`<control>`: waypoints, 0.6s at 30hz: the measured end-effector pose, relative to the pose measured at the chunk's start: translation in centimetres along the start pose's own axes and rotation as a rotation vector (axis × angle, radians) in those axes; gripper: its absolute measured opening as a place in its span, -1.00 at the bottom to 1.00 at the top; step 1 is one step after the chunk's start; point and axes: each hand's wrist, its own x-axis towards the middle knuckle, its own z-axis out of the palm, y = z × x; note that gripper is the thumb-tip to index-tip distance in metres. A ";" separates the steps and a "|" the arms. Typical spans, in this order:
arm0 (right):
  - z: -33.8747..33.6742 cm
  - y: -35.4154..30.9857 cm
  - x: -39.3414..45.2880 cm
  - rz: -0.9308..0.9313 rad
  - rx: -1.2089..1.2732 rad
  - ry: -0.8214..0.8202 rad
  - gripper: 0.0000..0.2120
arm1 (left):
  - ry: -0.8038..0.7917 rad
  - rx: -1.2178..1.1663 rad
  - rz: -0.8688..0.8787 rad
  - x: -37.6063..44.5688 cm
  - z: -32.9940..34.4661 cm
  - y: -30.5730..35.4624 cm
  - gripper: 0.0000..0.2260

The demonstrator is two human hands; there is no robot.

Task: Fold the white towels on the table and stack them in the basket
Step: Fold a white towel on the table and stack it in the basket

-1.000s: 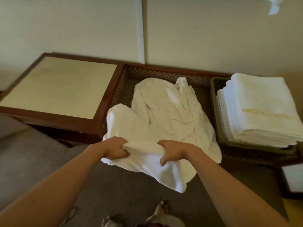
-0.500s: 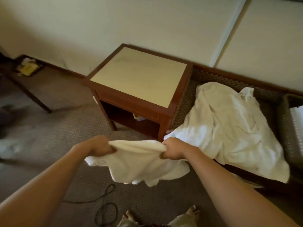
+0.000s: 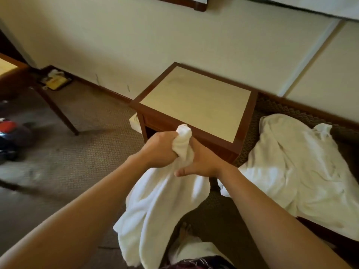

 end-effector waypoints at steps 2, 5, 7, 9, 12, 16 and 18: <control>0.5 -1.0 1.9 -0.017 -0.068 0.040 -0.39 | -0.077 -0.052 0.054 1.3 -0.6 0.6 -0.82; -0.6 -1.9 4.5 -0.055 -0.034 0.128 -0.87 | -0.136 -0.245 0.024 3.1 -3.0 -1.5 -0.76; -2.1 -2.4 6.1 -0.076 0.090 0.137 -0.89 | -0.220 -0.380 -0.050 3.7 -4.3 -4.4 -0.66; -3.7 -3.1 7.9 -0.124 0.202 0.176 -0.86 | -0.365 -0.403 -0.157 3.8 -4.7 -7.8 -0.66; -5.4 -3.6 9.7 -0.116 0.443 0.345 -0.86 | -0.594 -0.246 -0.249 3.1 -2.7 -13.7 -0.66; -7.4 -2.1 10.6 0.103 0.390 0.501 -0.88 | -0.298 -0.122 -0.383 4.2 -0.3 -18.4 -0.75; -8.2 -1.4 9.9 0.328 -0.078 0.299 -0.39 | -0.054 -0.169 -0.413 6.1 -1.4 -17.3 -0.76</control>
